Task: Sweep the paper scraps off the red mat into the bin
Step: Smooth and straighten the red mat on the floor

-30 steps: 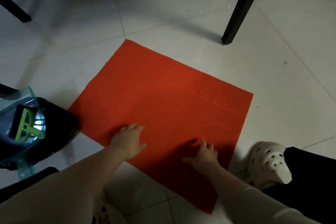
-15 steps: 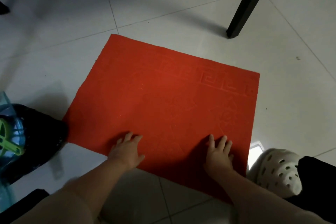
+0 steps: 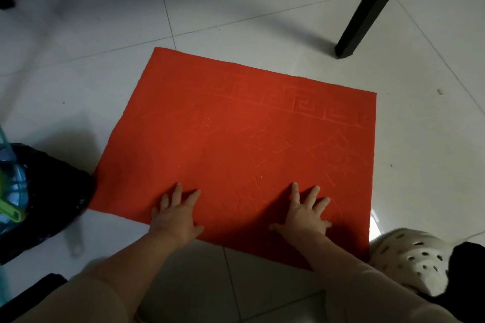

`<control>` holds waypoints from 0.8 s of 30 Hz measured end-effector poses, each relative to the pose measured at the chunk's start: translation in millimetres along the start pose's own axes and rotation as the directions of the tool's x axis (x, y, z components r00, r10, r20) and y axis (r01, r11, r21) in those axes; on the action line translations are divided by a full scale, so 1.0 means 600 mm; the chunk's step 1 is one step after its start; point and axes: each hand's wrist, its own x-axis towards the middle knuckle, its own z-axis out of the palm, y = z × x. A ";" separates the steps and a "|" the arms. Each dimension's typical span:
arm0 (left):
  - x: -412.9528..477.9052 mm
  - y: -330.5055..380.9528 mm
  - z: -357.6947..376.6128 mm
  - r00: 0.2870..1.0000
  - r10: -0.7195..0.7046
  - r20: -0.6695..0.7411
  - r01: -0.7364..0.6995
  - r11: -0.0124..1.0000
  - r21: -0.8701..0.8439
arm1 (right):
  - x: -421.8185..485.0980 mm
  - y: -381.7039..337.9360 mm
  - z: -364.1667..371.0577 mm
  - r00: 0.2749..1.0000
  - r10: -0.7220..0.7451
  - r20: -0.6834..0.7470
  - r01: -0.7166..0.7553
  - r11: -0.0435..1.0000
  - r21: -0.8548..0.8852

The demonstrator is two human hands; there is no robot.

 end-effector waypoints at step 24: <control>0.001 -0.013 0.015 0.999 0.025 0.037 -0.022 0.997 -0.080 | 0.051 -0.007 -0.054 0.995 -0.087 0.056 0.094 0.986 -0.135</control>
